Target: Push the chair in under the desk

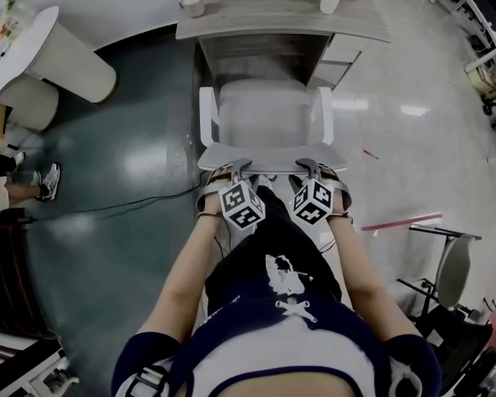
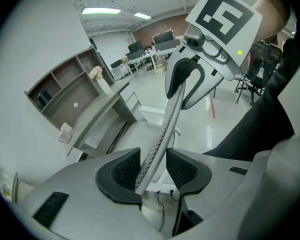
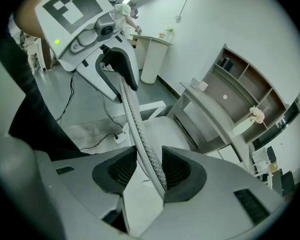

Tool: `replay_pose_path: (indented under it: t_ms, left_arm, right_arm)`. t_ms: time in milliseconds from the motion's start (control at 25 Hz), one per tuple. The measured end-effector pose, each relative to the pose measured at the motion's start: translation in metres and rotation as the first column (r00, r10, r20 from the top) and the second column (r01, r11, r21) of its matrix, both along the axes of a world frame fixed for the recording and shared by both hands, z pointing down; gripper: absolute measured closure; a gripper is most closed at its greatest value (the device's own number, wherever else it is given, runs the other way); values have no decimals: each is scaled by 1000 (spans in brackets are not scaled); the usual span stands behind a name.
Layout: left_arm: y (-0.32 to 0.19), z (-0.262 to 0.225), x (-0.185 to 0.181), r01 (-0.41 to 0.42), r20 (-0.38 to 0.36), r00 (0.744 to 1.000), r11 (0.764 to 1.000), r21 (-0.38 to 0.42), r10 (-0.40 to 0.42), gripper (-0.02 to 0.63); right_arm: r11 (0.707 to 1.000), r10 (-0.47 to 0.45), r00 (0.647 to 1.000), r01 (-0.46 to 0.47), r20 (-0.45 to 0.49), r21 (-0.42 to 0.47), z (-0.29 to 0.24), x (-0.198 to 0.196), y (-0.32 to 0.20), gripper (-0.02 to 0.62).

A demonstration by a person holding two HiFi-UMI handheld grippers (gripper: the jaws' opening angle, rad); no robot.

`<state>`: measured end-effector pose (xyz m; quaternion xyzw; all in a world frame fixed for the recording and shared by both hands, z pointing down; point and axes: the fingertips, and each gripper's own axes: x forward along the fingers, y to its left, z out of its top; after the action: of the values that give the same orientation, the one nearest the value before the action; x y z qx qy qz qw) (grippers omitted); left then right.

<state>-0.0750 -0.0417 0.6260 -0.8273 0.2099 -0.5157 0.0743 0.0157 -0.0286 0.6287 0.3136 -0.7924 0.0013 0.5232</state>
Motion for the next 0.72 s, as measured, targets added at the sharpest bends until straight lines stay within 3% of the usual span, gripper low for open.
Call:
replay_pose_path:
  t_ms: [720]
  left_arm:
    - [-58, -2, 11, 4, -21, 1000, 1000, 13, -4, 442]
  right_arm:
    - [1000, -3, 1000, 3, -3, -2, -1, 11, -59, 459]
